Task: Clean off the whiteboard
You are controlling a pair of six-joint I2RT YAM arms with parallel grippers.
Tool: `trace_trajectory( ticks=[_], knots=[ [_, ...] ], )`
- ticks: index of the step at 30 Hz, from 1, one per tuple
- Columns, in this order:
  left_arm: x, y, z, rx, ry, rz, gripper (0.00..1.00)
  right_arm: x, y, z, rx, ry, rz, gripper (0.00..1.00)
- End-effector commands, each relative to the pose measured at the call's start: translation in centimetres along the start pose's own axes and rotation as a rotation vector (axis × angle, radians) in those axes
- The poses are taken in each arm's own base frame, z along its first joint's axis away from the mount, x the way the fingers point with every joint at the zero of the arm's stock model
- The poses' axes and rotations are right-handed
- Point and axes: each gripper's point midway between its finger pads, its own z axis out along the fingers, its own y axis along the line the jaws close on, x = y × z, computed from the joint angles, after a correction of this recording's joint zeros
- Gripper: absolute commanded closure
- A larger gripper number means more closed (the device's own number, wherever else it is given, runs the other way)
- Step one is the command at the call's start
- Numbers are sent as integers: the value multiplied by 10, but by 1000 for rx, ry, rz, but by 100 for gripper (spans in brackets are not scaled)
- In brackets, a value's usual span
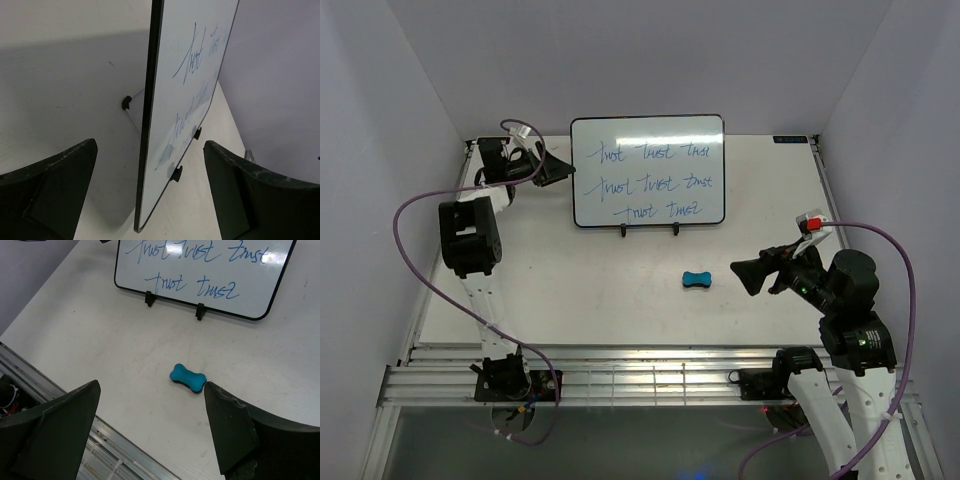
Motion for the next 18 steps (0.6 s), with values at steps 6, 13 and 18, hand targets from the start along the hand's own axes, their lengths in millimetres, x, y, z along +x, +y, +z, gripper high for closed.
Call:
trace_trajectory(
  ticks=[6,13,18],
  knots=[
    [-8,-40,37,245,99,113,2,-12,7,-2,-35,-21,-61,10],
    [4,-45,53,292,129,124,17,-12,6,-3,-27,-20,-73,10],
    [15,-37,55,315,156,108,39,-15,6,-4,-22,-28,-77,10]
  ],
)
